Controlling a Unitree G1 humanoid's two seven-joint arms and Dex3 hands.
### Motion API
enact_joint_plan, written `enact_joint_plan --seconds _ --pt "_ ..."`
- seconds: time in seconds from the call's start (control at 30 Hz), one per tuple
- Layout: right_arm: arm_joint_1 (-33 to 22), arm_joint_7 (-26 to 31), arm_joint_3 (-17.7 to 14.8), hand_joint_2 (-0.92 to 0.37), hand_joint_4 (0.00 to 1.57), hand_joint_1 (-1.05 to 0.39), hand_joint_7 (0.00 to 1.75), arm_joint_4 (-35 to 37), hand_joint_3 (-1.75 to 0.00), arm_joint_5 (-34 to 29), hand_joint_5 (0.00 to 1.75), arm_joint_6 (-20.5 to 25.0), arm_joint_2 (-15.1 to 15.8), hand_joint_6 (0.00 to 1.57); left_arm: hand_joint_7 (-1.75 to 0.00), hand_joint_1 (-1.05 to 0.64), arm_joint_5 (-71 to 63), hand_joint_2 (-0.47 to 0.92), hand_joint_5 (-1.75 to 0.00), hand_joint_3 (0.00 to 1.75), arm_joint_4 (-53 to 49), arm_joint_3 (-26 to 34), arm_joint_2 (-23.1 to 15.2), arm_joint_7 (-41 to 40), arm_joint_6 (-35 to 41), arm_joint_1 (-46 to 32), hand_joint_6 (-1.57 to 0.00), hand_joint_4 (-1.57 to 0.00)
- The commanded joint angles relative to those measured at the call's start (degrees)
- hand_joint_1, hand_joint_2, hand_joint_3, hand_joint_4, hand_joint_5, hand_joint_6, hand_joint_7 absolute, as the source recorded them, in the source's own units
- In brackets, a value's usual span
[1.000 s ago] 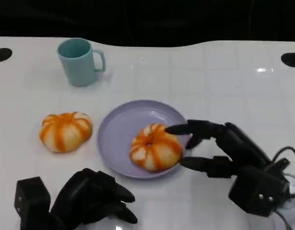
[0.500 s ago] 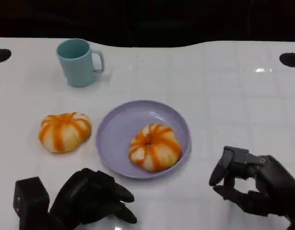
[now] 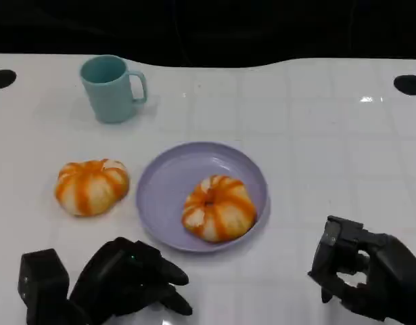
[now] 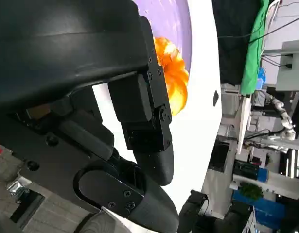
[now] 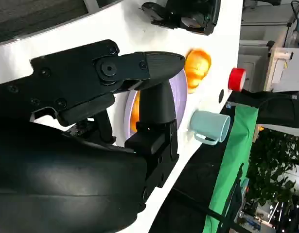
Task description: Grasp the bread from the table and place it into the plate.
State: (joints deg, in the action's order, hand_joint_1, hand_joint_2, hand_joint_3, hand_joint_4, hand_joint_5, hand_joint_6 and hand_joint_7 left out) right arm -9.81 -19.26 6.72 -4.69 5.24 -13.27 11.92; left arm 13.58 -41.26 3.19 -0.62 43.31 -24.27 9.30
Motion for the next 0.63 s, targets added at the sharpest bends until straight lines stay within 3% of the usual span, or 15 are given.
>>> enact_joint_plan --seconds 0.03,0.63 --pt "1.1 0.2 -1.2 -0.92 0.75 -0.46 1.75 2.9 -0.29 0.7 1.75 -0.7 -1.1 0.53 -0.01 -1.05 0.3 0.77 -0.2 0.0 -0.6 0.4 -1.1 0.0 -0.4 0.6 -1.56 -1.57" --pt "3.0 -0.9 -1.4 -0.92 0.78 -0.47 1.75 7.7 -0.28 0.0 1.75 -4.9 -2.4 0.55 0.0 -1.05 0.3 0.77 -0.19 0.0 -1.8 0.7 -1.4 0.3 -1.0 1.2 -1.55 -1.57"
